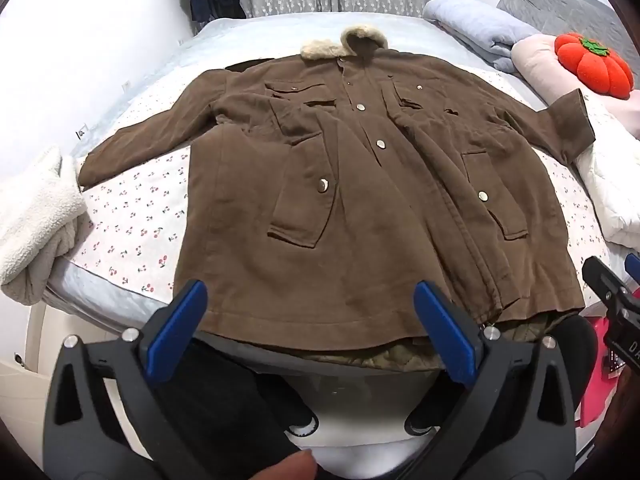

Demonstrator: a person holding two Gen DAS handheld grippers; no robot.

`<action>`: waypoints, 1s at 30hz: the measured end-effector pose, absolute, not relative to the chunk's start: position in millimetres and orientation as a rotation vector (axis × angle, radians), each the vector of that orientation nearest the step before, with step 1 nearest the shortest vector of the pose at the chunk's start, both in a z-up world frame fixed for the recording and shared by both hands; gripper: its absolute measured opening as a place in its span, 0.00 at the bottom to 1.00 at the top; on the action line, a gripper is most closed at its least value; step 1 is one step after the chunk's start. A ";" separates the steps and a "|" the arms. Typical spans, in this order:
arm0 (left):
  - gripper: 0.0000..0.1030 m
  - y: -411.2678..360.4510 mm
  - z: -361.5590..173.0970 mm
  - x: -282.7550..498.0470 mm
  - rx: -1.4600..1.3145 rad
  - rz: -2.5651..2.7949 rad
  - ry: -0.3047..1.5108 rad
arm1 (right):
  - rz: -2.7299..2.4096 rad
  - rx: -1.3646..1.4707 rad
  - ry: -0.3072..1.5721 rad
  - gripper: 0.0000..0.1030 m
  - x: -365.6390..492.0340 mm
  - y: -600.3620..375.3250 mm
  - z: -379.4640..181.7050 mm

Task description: Fold large clothes

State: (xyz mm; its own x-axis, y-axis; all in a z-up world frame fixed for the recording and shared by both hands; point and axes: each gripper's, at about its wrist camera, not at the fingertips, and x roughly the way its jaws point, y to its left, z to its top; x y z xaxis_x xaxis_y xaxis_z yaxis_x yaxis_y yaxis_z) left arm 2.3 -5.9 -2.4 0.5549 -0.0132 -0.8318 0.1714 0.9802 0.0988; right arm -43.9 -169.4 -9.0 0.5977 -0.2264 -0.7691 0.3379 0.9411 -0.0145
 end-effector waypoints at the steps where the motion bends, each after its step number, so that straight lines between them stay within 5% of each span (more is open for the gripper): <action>1: 1.00 -1.2 3.5 2.9 0.154 -0.118 0.962 | -0.330 0.141 0.870 1.00 -43.7 -170.9 -8.5; 30: 1.00 -8.5 6.3 -0.9 0.171 -0.130 0.921 | -0.266 0.098 0.851 1.00 -33.6 -160.2 -6.7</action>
